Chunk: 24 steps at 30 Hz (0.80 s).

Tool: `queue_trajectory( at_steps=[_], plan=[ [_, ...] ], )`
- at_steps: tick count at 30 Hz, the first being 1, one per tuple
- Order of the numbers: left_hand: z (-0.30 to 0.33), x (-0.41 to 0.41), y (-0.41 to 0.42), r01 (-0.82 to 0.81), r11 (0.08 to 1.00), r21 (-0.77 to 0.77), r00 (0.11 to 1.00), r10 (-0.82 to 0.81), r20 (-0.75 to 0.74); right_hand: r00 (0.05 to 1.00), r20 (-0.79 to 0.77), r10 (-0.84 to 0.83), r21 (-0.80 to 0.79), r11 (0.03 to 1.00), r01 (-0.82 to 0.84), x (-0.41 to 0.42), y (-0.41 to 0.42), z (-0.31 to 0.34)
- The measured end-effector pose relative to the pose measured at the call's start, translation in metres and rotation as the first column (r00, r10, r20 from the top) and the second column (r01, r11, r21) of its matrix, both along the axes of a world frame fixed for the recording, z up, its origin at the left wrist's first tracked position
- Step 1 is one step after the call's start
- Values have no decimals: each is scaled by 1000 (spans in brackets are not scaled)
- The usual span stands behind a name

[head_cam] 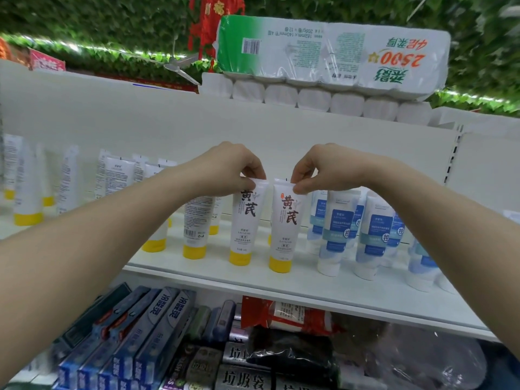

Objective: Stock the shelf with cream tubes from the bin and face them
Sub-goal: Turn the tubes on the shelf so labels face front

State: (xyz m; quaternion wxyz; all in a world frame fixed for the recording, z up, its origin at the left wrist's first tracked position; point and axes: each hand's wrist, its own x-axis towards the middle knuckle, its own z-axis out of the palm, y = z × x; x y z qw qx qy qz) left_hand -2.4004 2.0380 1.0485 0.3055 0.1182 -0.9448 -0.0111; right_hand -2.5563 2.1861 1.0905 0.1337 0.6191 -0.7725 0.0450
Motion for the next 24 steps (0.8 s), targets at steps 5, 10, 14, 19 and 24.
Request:
queue_trajectory(
  at_steps=[5,10,14,19,24],
  plan=[
    [17,4,-13,-26,999,42,997,29,-73,997,68,30,-102,995,-23,-9,-4,9],
    [37,-8,-30,-129,991,-19,991,128,-21,995,-94,32,-127,991,-44,-30,-29,17],
    [47,-30,-42,-163,985,-58,978,169,125,996,-89,23,-37,999,-27,-46,-53,26],
    [49,-54,-51,-185,978,-91,923,205,325,990,-129,57,92,995,-45,-55,-69,31],
    [44,-68,-52,-146,984,-105,899,176,402,997,-45,69,151,987,-62,-57,-73,25]
  ],
)
